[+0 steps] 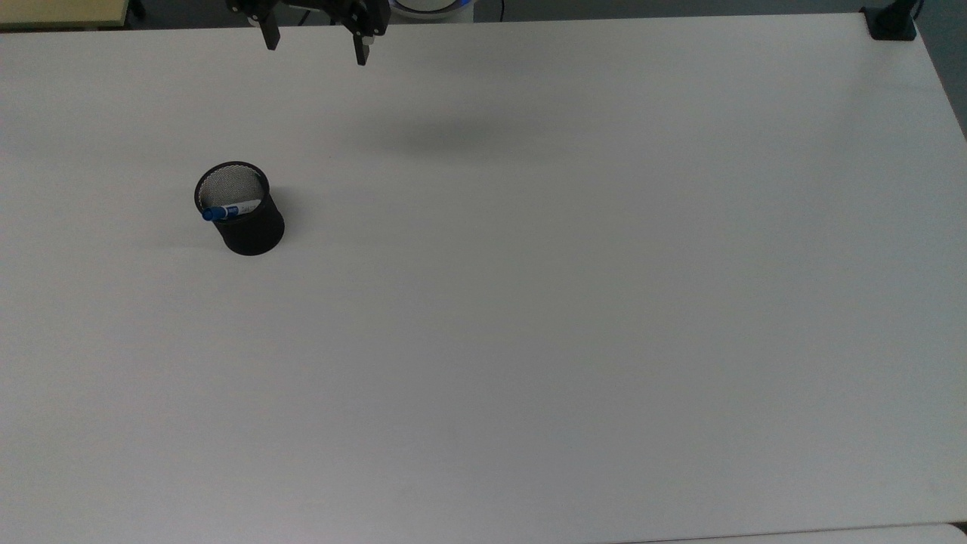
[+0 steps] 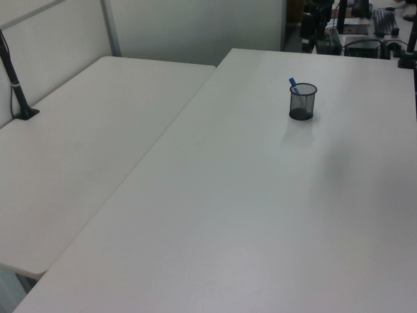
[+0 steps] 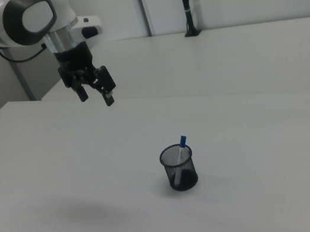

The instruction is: Insert the marker

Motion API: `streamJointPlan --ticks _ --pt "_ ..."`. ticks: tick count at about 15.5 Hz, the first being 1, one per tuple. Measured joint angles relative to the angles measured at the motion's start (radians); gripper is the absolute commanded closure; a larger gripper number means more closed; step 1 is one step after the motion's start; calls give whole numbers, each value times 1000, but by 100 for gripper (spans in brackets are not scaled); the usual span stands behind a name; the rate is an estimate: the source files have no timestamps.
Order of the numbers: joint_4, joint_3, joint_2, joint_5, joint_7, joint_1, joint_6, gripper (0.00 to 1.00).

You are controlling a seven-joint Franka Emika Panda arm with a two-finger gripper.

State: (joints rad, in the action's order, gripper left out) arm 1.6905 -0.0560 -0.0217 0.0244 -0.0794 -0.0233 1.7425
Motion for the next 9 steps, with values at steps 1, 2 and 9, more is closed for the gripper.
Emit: streamJointPlan --ticks 1,2,9 --pt "-1 0 0 0 0 1 0 0" --pt "-2 0 0 0 0 1 0 0" --pt "-9 -1 0 4 0 1 0 0"
